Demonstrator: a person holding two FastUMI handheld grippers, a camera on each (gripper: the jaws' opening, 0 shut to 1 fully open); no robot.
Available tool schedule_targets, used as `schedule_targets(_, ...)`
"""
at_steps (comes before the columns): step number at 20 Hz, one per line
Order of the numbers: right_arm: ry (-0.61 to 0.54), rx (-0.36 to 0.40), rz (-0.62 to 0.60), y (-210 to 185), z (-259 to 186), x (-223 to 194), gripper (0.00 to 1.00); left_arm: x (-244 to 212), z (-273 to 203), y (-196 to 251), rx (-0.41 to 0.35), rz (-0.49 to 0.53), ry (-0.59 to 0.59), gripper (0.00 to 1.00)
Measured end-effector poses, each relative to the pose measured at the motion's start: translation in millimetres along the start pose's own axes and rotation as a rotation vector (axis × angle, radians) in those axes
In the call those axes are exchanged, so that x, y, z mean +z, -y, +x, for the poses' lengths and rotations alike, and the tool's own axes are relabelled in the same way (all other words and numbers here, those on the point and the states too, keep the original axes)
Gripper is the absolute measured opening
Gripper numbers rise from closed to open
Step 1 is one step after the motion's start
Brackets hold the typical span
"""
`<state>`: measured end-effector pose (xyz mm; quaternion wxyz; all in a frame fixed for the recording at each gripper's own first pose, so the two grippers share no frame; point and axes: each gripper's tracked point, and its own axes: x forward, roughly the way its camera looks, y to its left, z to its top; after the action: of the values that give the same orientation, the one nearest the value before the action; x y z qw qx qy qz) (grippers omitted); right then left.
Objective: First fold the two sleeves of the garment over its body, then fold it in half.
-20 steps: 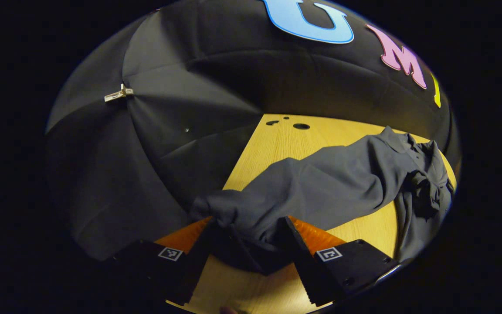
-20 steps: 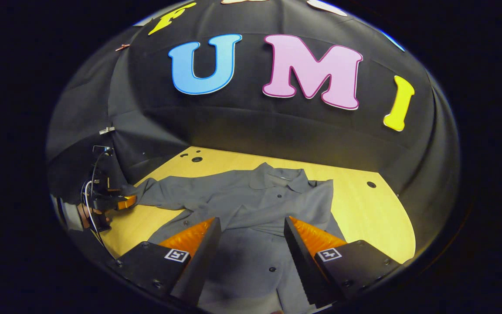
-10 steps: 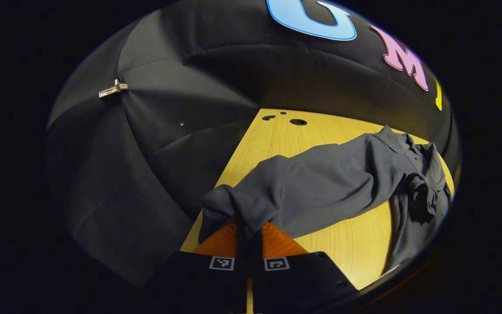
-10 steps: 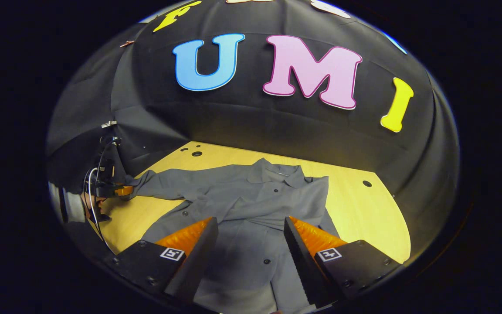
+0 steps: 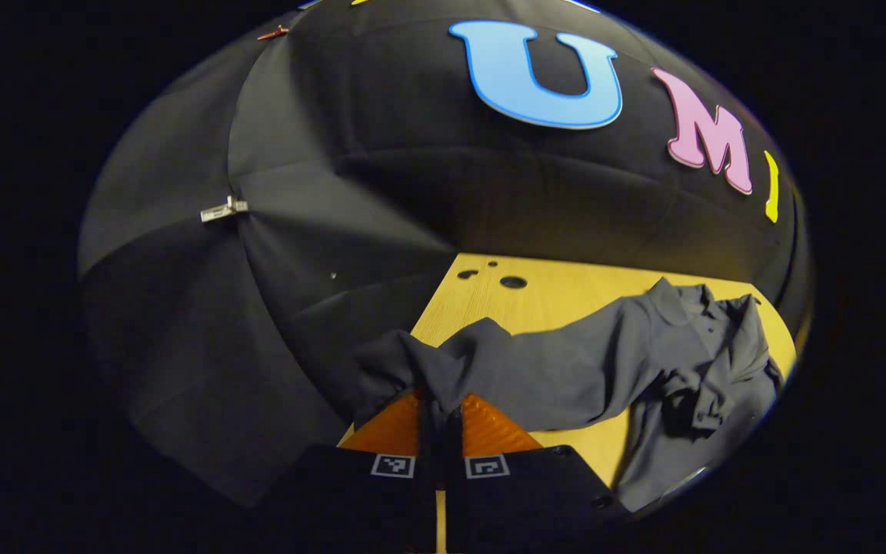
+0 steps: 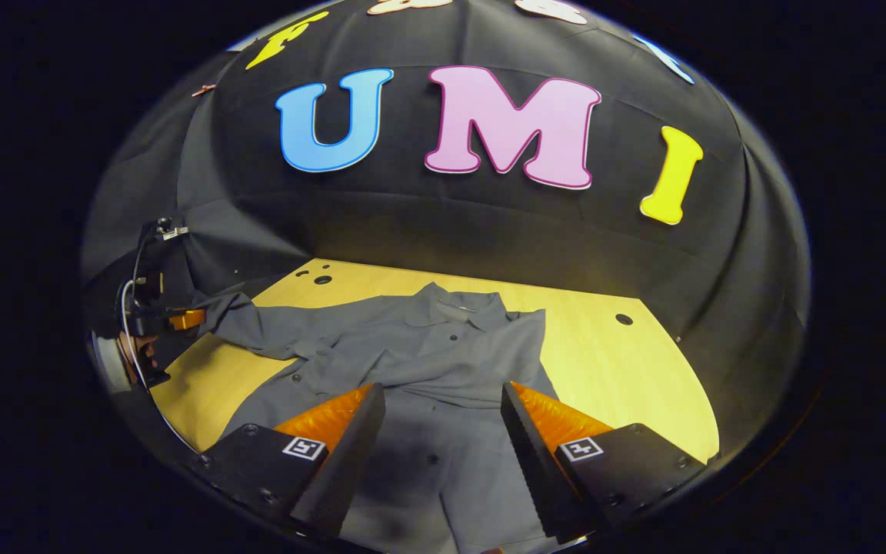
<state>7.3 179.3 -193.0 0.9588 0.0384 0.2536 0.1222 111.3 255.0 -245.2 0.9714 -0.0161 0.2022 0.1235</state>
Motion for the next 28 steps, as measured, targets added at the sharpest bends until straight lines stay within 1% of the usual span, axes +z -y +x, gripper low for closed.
schedule_targets(3, 0.002, -0.011, 0.011, 25, -3, -2, 0.94, 36, -20, 30, -0.021, -0.025, 0.066, 0.1)
schedule_targets(6, 0.006, -0.031, 0.023, 54, -8, -5, 0.94, 64, -32, 70, -0.055, -0.017, 0.119, 0.09)
schedule_targets(7, 0.008, -0.041, 0.025, 64, -10, -6, 0.94, 72, -37, 85, -0.071, -0.006, 0.131, 0.12)
schedule_targets(8, 0.01, -0.05, 0.031, 74, -12, -7, 0.94, 78, -41, 102, -0.09, 0.002, 0.143, 0.09)
schedule_targets(11, 0.013, -0.08, 0.057, 106, -17, -13, 0.94, 96, -54, 160, -0.161, 0.011, 0.168, 0.09)
schedule_targets(15, 0.013, -0.125, 0.077, 145, -28, -24, 0.94, 105, -72, 232, -0.245, 0.045, 0.182, 0.1)
schedule_targets(21, -0.004, -0.173, 0.097, 196, -43, -47, 0.94, 90, -96, 329, -0.356, 0.079, 0.159, 0.09)
schedule_targets(22, -0.006, -0.177, 0.099, 202, -45, -50, 0.95, 85, -99, 342, -0.369, 0.084, 0.152, 0.09)
schedule_targets(25, -0.011, -0.179, 0.105, 219, -48, -56, 0.96, 67, -112, 384, -0.415, 0.094, 0.118, 0.1)
schedule_targets(28, -0.033, -0.166, 0.101, 231, -49, -66, 0.97, 42, -114, 417, -0.44, 0.112, 0.079, 0.1)
